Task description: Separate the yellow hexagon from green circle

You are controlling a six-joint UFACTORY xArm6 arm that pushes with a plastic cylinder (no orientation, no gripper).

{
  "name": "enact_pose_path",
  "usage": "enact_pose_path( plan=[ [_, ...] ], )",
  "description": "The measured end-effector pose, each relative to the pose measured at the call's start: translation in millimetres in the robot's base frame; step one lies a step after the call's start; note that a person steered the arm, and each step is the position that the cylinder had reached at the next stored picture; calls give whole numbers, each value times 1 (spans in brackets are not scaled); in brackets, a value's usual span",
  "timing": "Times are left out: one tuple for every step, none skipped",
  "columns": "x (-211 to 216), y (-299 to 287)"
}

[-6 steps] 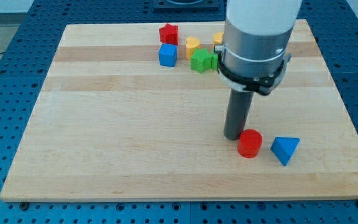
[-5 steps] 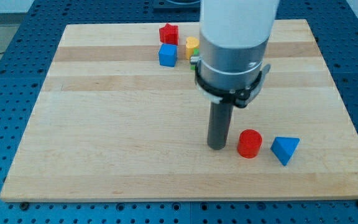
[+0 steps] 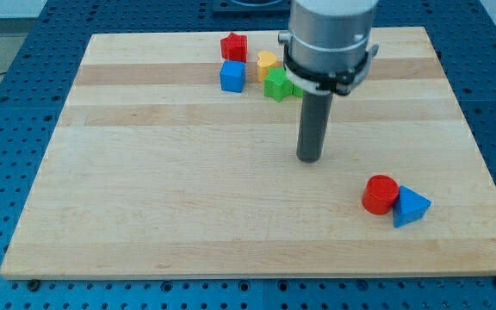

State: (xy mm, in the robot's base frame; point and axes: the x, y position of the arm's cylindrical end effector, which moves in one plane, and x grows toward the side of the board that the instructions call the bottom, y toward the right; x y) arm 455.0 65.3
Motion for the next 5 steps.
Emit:
enact_pose_path(
  plan=[
    [-36,7],
    [-114,15],
    [-192,16],
    [-212,-25],
    [-212,6]
  ],
)
